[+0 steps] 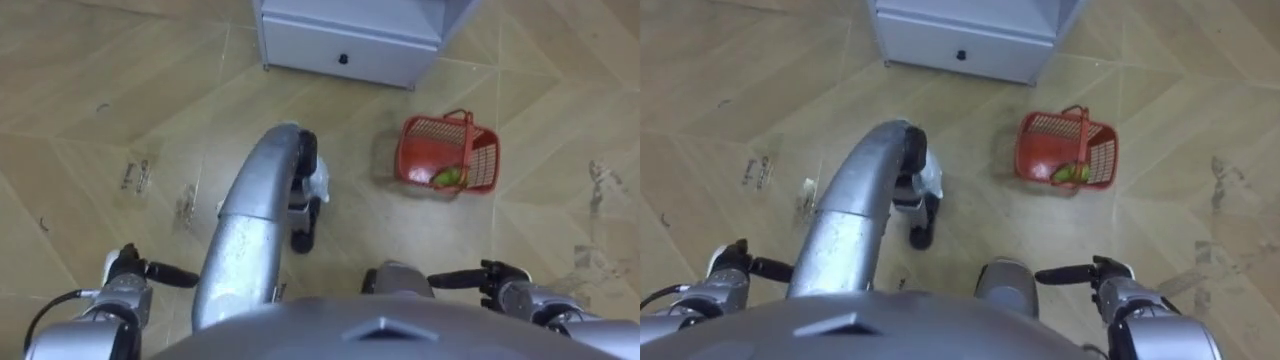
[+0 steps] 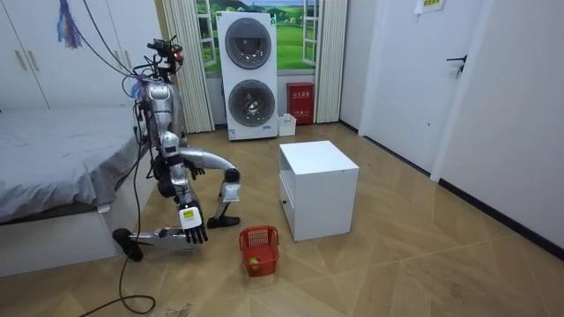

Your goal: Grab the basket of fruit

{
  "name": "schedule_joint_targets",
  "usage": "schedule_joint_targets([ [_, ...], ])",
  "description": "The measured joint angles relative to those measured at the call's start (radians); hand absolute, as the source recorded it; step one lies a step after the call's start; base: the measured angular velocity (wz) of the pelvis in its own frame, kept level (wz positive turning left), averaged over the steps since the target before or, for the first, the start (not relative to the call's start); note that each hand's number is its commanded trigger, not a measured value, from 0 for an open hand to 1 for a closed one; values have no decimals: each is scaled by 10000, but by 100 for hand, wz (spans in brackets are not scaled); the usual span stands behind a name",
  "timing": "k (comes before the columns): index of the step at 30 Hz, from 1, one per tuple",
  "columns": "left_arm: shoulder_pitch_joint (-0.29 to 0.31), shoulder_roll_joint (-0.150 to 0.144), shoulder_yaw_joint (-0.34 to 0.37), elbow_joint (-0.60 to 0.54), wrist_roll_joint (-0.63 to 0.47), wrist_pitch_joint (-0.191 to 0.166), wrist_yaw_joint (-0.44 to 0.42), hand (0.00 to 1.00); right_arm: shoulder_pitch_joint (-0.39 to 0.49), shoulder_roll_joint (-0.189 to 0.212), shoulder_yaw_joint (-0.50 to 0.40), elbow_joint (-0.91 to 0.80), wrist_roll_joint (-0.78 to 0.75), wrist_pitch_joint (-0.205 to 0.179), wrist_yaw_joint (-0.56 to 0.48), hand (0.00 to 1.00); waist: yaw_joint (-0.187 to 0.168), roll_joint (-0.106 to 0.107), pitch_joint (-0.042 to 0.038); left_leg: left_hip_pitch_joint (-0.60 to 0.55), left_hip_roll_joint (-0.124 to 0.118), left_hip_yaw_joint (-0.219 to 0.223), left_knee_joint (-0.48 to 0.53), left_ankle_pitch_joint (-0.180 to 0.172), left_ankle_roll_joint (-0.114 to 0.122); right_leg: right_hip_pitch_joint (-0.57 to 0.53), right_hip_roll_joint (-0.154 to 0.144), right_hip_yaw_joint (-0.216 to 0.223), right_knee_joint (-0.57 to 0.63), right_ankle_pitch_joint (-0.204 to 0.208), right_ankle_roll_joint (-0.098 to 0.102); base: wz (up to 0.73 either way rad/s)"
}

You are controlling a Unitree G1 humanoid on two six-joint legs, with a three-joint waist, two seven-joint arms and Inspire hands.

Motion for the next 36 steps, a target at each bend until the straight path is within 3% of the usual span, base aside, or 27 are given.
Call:
schedule_joint_targets([
  [1, -24, -22, -79, 11, -9, -106, 70, 0, -63, 2, 0, 32, 18, -54, -63, 0, -43, 15, 10, -76, -3, 17, 81, 2, -18, -40, 7, 24, 181, -2, -3, 15],
  [2, -26, -43, -282, 67, -94, -317, 184, 0, -221, 10, 0, 35, 84, -134, -184, 0, -160, 8, 6, -228, -53, 72, 198, -8, -151, -171, 8, 129, 525, -2, -4, 10],
  [3, -34, -83, -418, 129, -188, -428, 290, 0, -347, 8, -2, 31, 119, -151, -363, 0, -237, -15, 9, -330, -154, 115, 285, -3, -433, -257, 7, 259, 792, -2, -5, 4],
  [4, -35, -109, -507, 254, -202, -511, 374, 0, -429, 10, -5, 11, 161, -172, -535, 0, -294, -11, 12, -369, -152, 152, 344, 8, -453, -319, 10, 289, 1002, -7, -18, 0],
  [9, 30, -100, -908, 539, -696, -561, 609, 0, -440, 70, -22, -850, 111, -176, -1304, 0, -488, -11, -3, -599, -169, 107, 673, 11, -451, -405, 3, 473, 1586, -260, -301, -9],
  [13, 359, -97, -928, 618, -995, -715, 641, 0, -501, 45, -163, -1565, -52, -266, -1752, 0, -652, -69, -44, -667, -320, 31, 1111, 52, -402, -135, -49, 553, 1883, -560, -295, -17],
  [14, 497, -91, -920, 618, -1134, -756, 727, 0, -538, 41, -329, -1886, -149, -333, -1878, 0, -735, -105, -56, -703, -332, 39, 1270, -9, -261, -32, -117, 530, 1977, -632, -330, -5],
  [17, 640, -120, -909, 611, -1131, -777, 773, 0, -579, -160, -405, -3201, -721, -434, -2240, 0, -882, -74, -11, -780, -284, -20, 1305, -10, -248, -113, -4, 557, 1967, -720, -390, -3],
  [21, 921, -80, -905, 381, -1131, -755, 770, 0, -861, -324, -419, -4567, -1003, -702, -2525, 0, -1086, -240, 32, -624, -292, -65, 1259, -96, -409, -9, 5, 588, 1865, -719, -389, -2],
  [27, 1089, -41, -942, 409, -1132, -779, 765, 0, -1292, -554, -723, -5451, -1668, -954, -2922, 0, -1070, -408, -5, -599, -285, -85, 1250, -92, -429, 12, 9, 573, 1893, -709, -368, 0],
  [36, 1480, 103, -1358, 390, -1348, -767, 738, 0, -1776, -819, -708, -5875, -1645, -1088, -3380, 0, -919, -367, -12, -592, -263, -76, 1231, -122, -469, -1, 4, 571, 1924, -694, -338, 0],
])
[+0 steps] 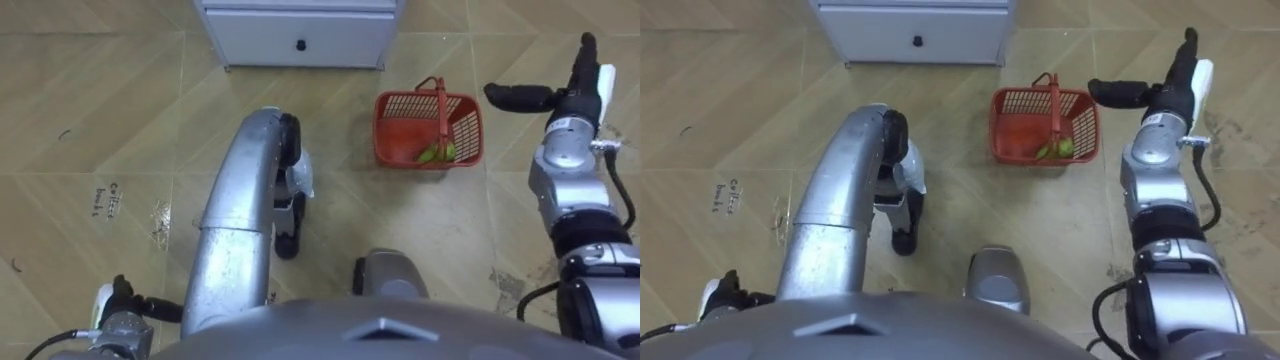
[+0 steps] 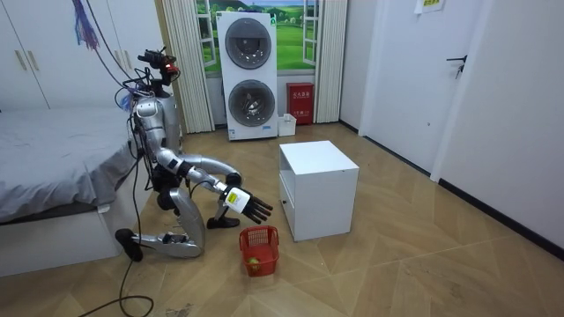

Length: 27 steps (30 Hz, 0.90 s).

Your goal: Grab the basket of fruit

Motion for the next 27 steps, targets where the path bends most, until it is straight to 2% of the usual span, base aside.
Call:
schedule_joint_targets([
  [3, -26, 9, -51, -122, 0, -9, -139, 0, -317, -248, 12, 11, 370, -3, 76, 0, 199, 128, 81, -6, 5, 0, -2, 2, 5, -10, 7, 3, -4, 0, 1, 0],
  [5, -39, 33, -126, -139, -1, 1, -259, 0, -405, -451, 12, 11, 619, -5, 202, 0, 296, 181, 77, -70, 11, 1, -5, 10, 15, -79, 6, 4, -1, 0, 0, 0],
  [7, -35, 47, -193, -130, 1, 38, -425, 0, -429, -559, 22, 38, 818, -5, 296, 0, 457, 240, 109, -112, -1, 11, -18, 27, 43, -117, -6, -13, -10, 0, 1, 2],
  [10, -20, 83, -343, -186, 8, 49, -664, 0, -523, -671, 43, 489, 857, -4, 519, 0, 791, 291, 112, -223, 16, 14, -33, 55, 29, -249, -10, -61, -2, -5, 13, 1],
  [12, -3, 165, -720, -187, 10, 86, -808, 0, -760, -772, 314, 1084, 1200, -5, 705, 0, 1044, 347, 128, -280, -2, 17, -63, 73, 2, -317, -22, -79, 5, -22, 50, 3],
  [15, 21, 287, -1005, -187, 0, 117, -919, 0, -974, -981, 727, 1636, 1633, -7, 761, 0, 1384, 453, 167, -306, 3, 186, -184, 126, 66, -446, -215, -64, 38, -22, 50, 3],
  [16, 25, 295, -1060, -192, -4, 132, -920, 0, -1068, -1039, 805, 1751, 1669, -8, 765, 0, 1433, 495, 172, -332, 13, 230, -206, 147, 88, -511, -265, -40, 68, -23, 51, 0],
  [18, -5, 330, -1176, -231, -63, 140, -925, 0, -1497, -1237, 896, 2237, 1776, -29, 775, 0, 1522, 727, 228, -485, 14, 390, -310, 288, 202, -742, -436, -3, 170, -45, 91, 5],
  [22, 116, 650, -1534, -489, -216, 185, -1152, 0, -1713, -1334, 1262, 2461, 2472, -36, 836, 0, 1657, 860, 232, -631, 49, 504, -379, 326, 215, -1035, -536, 167, 248, -90, 180, -3],
  [27, 108, 697, -1760, -647, -226, 240, -1409, 0, -1717, -1378, 1574, 2788, 3260, -41, 1093, 0, 1665, 981, 224, -669, 89, 505, -398, 342, 190, -1114, -513, 190, 273, -122, 242, 0],
])
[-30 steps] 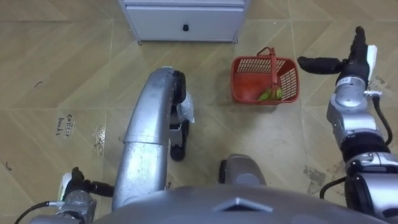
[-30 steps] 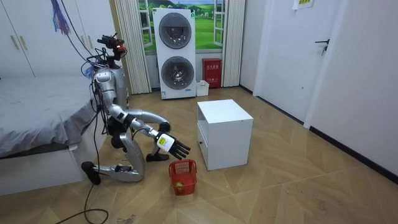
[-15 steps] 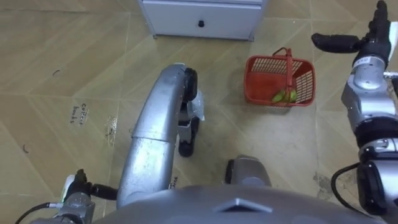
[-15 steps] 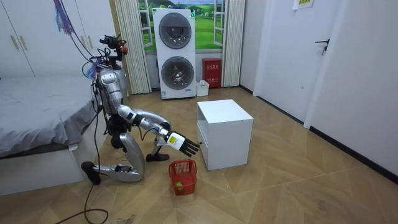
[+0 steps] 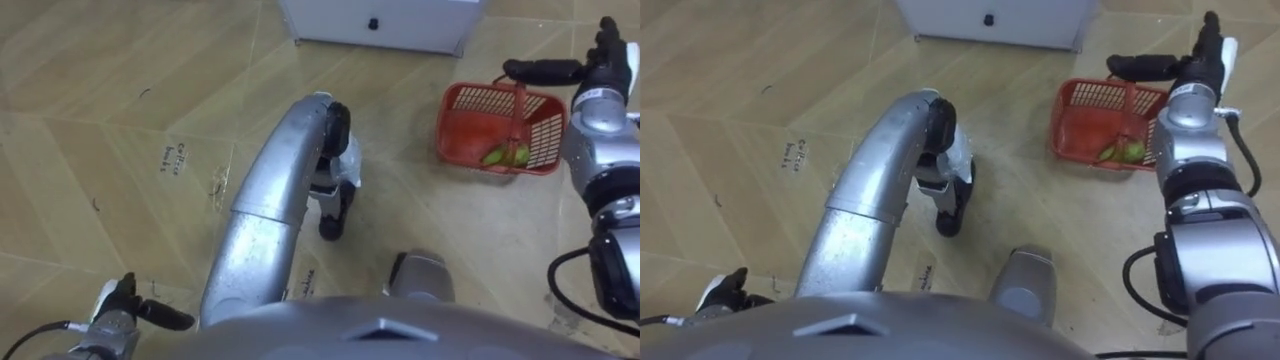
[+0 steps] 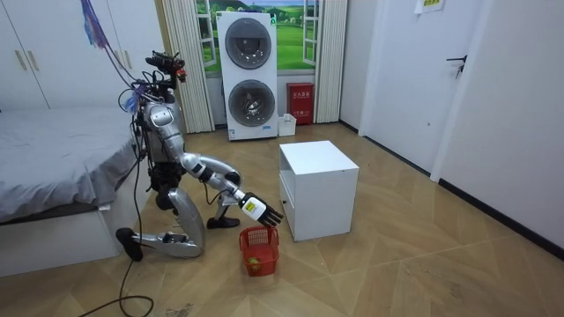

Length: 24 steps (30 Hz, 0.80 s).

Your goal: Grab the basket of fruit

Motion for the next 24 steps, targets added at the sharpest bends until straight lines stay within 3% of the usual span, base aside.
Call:
schedule_joint_targets([
  [4, -16, -3, -297, -273, -217, 13, -183, 0, 21, -194, 401, 768, 1022, 33, 167, 0, 197, 89, -6, -125, 57, 28, -15, 44, -11, -183, 2, 59, 80, -9, 12, -2],
  [12, -67, -1, -539, -281, -380, 163, -413, 0, 28, -210, 426, 2071, 1644, 51, 805, 0, 320, 143, -4, -303, 67, 75, -57, 89, -37, -436, -16, 114, 131, -9, 12, 0],
  [24, -102, 0, -694, -272, -364, 205, -763, 0, 134, -325, 842, 2705, 2182, 140, 1354, 0, 530, 319, -1, -343, 58, 165, -88, 63, -82, -497, -111, 147, 121, -10, 10, 0],
])
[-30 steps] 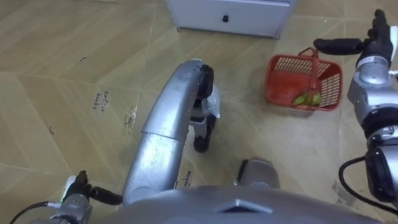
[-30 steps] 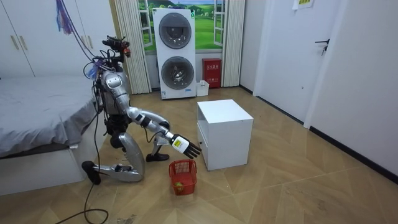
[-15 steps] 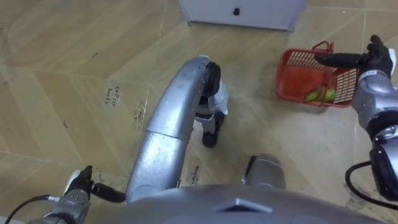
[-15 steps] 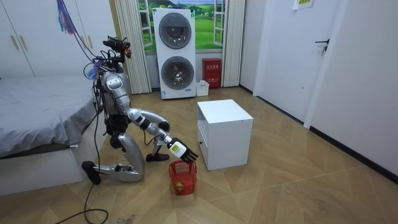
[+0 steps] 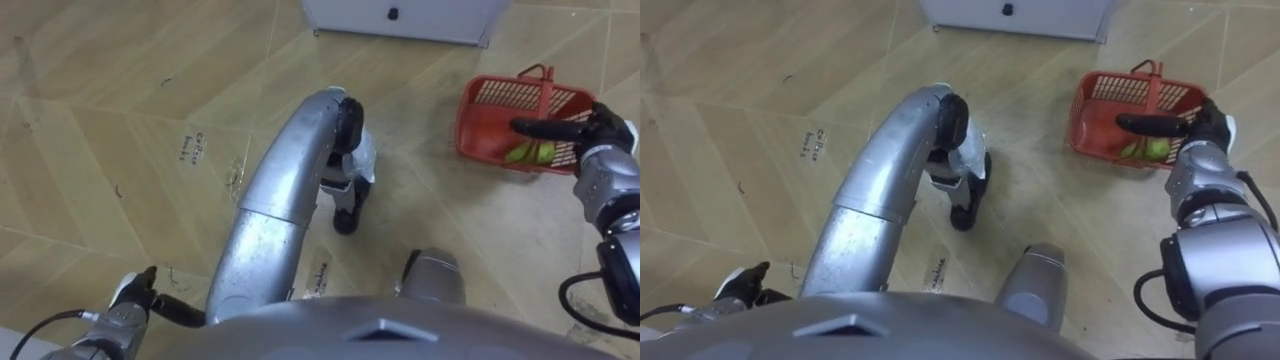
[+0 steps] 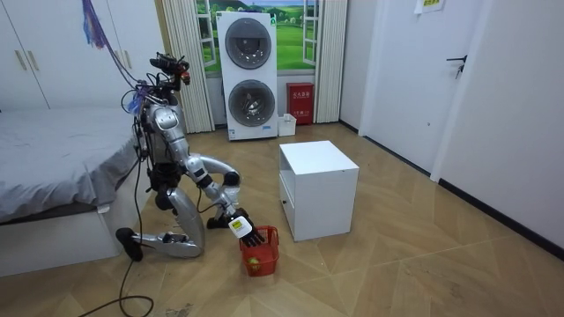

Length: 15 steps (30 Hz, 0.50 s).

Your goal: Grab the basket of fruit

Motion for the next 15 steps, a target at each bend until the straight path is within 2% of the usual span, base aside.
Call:
schedule_joint_targets([
  [15, -57, 2, -226, -63, -71, 117, -292, 0, 96, 16, 1135, 6, -350, 225, 644, 0, 472, -17, 13, -58, 16, -13, 4, 37, 69, -53, 27, -6, 2, -1, 2, 0],
])
